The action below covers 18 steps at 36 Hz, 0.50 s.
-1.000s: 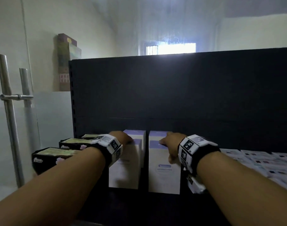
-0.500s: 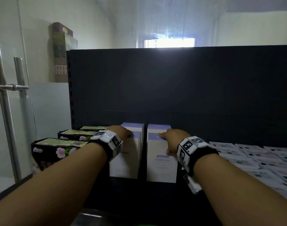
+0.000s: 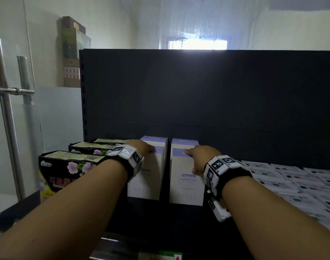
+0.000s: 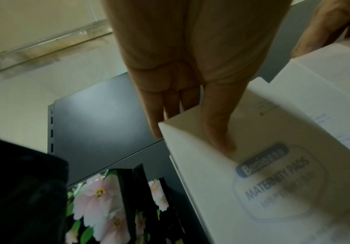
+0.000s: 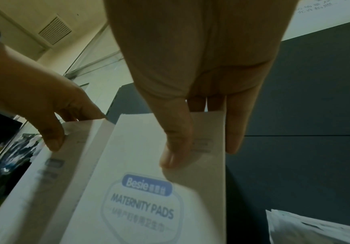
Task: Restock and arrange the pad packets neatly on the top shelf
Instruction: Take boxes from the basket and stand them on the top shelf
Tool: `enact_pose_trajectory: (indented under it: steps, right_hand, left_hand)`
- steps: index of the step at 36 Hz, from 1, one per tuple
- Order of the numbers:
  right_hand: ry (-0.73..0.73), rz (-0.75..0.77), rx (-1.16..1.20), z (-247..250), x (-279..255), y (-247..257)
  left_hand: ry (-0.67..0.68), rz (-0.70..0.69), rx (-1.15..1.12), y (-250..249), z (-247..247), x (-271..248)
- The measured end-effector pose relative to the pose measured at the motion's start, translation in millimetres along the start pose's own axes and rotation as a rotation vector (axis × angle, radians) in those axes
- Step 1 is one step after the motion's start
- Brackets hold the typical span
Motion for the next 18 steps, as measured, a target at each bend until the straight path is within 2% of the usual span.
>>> enact_pose_trajectory:
  steps: [11,18]
  right_hand:
    - [-0.012,0.0,0.013,-0.5,0.1,3.6]
    - [-0.007,0.006,0.017,-3.0,1.1,3.7]
  left_hand:
    - [0.02,0.052,-0.054,3.4,-1.0,6.2]
    - [0.006,0.037,0.028,-0.3,-4.7,8.2]
Point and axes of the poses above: each hand's wrist, its own x-axis towards the middle knuckle, its own z-axis out of the back of the hand, y = z × x, the point moved 5 cm from there along x, towards the middle knuckle, and after that the axes turned 5 degrees about z, right-handed, at the moved point
